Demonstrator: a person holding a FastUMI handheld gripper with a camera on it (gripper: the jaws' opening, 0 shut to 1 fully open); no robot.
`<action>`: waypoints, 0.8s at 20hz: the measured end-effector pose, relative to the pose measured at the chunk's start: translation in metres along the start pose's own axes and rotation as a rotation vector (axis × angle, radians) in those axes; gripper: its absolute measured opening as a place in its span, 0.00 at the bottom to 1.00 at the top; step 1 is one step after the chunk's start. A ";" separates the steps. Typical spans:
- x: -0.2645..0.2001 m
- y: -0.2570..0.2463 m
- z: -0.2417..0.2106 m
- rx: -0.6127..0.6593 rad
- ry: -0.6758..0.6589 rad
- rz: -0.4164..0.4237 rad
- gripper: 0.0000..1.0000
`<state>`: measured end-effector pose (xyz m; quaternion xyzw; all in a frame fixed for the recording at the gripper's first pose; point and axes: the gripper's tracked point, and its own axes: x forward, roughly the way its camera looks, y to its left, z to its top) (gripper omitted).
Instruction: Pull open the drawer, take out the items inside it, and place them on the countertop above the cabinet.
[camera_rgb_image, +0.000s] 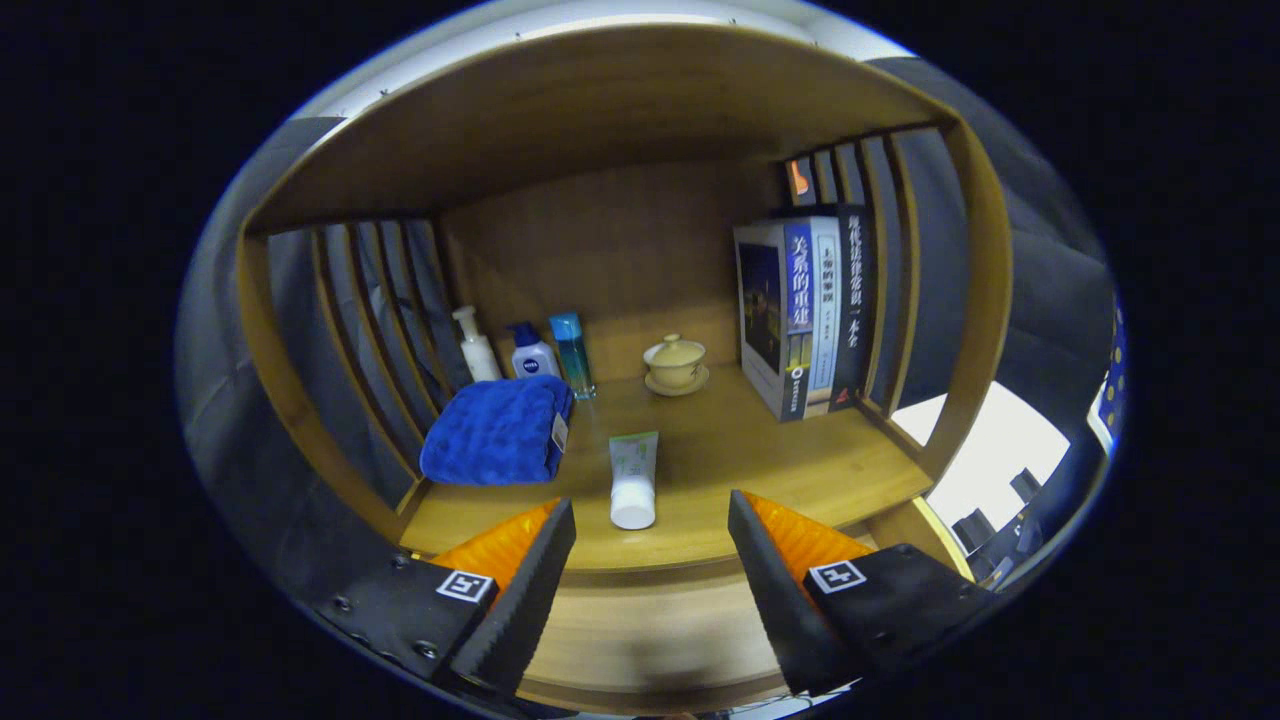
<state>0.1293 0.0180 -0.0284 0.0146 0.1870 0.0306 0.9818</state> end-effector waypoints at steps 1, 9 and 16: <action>-0.011 0.000 -0.002 -0.005 -0.031 -0.003 0.99; -0.086 0.001 -0.043 -0.040 -0.156 -0.009 0.99; -0.119 -0.002 -0.092 -0.072 -0.199 -0.014 0.98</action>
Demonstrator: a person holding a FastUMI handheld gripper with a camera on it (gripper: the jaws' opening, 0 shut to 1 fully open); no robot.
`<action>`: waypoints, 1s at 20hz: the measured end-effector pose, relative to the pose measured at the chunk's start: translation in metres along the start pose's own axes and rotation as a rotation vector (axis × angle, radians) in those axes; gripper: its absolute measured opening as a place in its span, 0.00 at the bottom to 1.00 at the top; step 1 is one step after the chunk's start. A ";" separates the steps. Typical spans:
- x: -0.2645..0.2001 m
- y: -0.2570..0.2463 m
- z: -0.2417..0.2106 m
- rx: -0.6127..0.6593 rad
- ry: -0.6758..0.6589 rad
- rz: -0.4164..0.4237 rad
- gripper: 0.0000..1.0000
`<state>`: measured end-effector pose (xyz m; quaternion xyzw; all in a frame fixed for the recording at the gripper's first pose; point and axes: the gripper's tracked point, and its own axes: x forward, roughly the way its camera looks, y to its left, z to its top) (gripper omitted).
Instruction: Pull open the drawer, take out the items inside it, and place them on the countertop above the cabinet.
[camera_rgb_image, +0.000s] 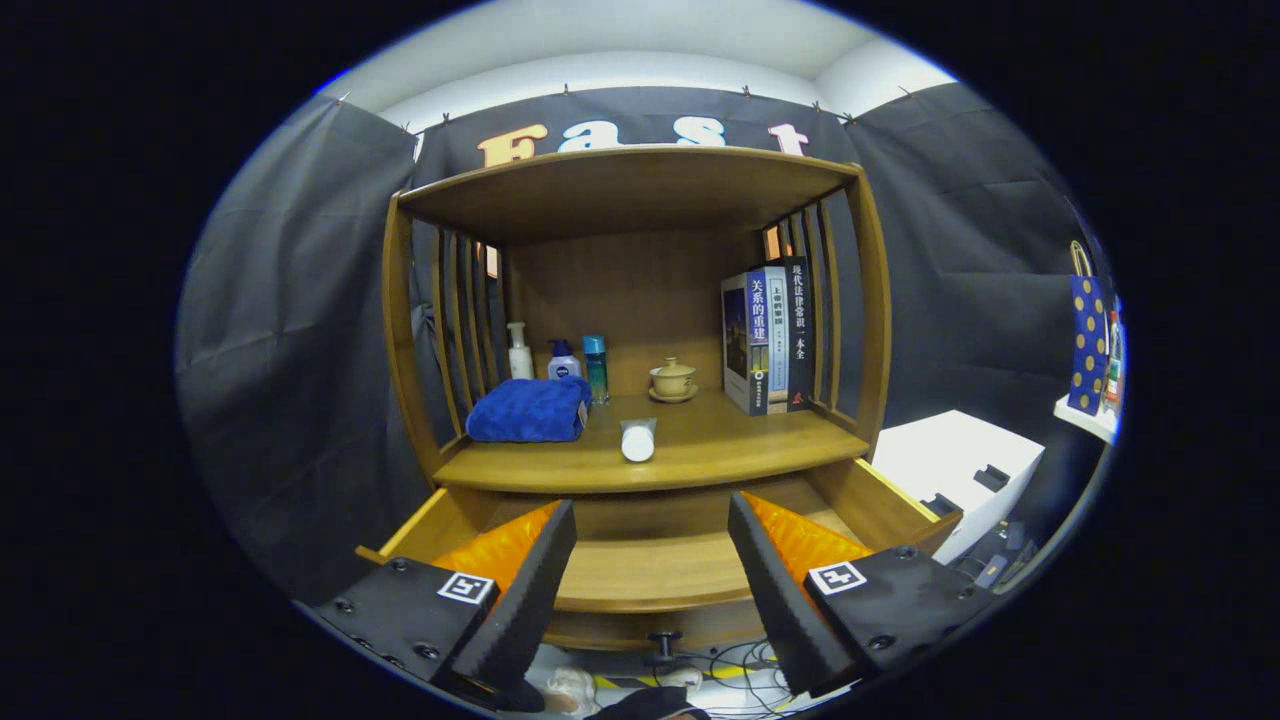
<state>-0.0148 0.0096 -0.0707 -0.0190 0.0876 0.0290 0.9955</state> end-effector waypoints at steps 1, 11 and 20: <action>-0.004 0.000 -0.007 -0.004 0.001 -0.003 0.98; -0.010 0.003 -0.079 -0.015 0.081 -0.007 0.99; 0.009 0.004 -0.119 -0.007 0.153 -0.012 0.99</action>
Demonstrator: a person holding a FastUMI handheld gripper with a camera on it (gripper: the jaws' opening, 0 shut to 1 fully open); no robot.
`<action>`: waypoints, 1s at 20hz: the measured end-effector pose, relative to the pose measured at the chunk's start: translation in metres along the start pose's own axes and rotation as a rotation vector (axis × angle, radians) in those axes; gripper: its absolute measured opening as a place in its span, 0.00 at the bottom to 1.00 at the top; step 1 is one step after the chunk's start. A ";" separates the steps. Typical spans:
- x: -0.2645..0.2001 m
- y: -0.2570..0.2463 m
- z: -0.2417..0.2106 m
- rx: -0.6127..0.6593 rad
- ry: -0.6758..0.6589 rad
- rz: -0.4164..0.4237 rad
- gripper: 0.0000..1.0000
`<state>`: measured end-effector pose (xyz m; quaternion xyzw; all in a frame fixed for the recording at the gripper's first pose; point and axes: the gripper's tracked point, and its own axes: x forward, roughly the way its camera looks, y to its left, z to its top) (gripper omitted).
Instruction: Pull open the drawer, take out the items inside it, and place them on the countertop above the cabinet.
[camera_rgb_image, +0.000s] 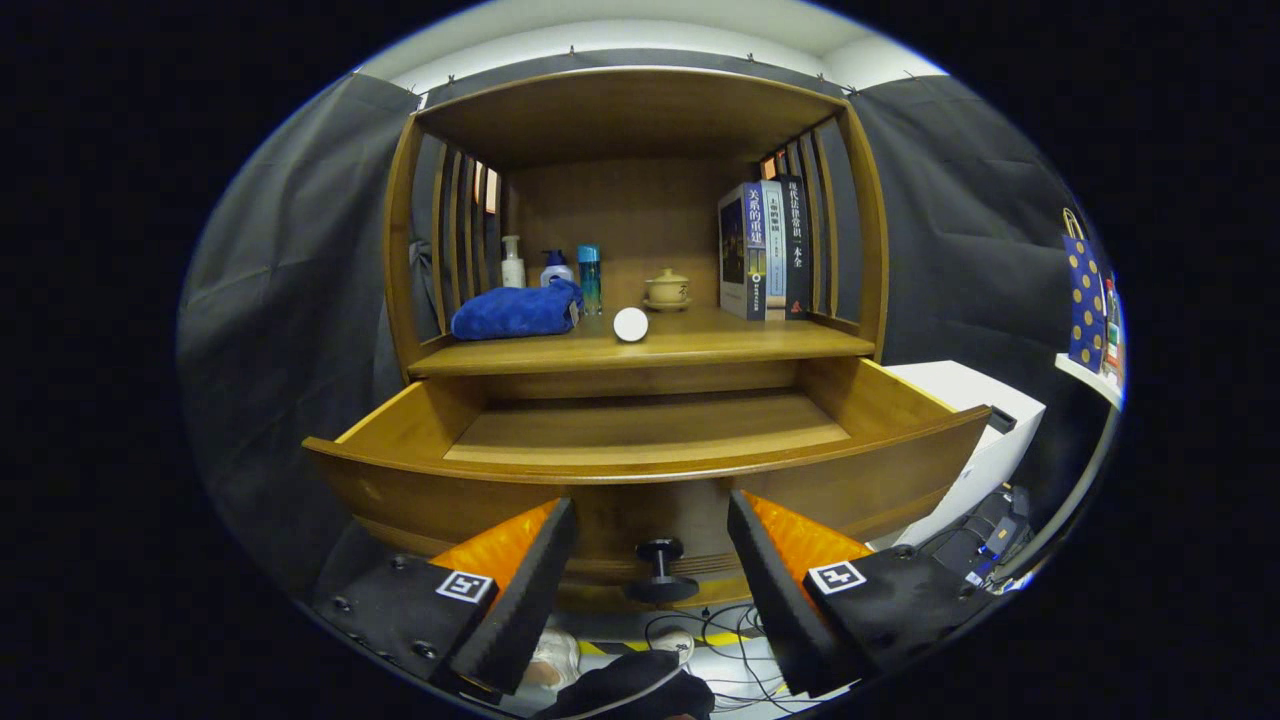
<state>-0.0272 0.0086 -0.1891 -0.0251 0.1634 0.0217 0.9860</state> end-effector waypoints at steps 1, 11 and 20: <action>0.002 0.003 -0.003 0.003 0.007 0.010 0.99; 0.011 0.003 -0.004 0.016 0.019 0.019 0.99; 0.049 0.005 0.014 -0.001 0.011 0.022 0.99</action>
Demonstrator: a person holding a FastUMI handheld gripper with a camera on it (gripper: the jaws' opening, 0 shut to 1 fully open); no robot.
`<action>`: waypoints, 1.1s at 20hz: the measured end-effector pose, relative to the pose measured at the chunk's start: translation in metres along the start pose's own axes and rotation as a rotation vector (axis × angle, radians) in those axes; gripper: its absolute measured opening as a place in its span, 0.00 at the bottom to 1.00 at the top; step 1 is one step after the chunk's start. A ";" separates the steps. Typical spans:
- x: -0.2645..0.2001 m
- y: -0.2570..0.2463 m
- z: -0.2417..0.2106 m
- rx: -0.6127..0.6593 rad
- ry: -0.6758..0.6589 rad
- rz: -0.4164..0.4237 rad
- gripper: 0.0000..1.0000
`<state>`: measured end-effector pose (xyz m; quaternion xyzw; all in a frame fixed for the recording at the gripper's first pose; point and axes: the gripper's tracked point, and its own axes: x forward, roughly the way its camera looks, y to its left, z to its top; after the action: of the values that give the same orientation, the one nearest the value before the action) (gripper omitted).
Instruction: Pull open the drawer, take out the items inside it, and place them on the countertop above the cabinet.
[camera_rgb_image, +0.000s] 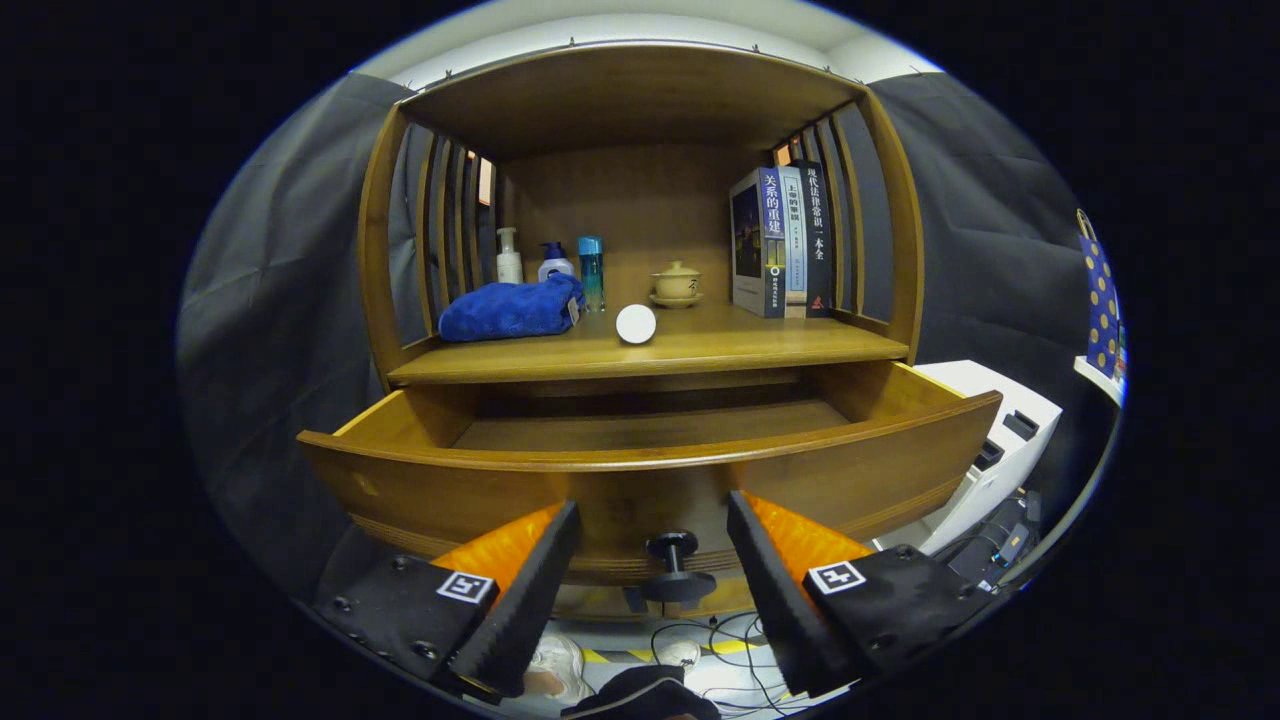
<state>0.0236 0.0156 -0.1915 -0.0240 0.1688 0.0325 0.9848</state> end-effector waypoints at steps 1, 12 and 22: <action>0.006 -0.001 0.003 0.001 -0.005 0.002 0.98; 0.058 0.002 0.017 0.029 0.002 0.010 0.99; 0.100 0.006 0.024 0.027 0.018 -0.001 0.99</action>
<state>0.1250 0.0282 -0.2030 -0.0112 0.1782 0.0297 0.9835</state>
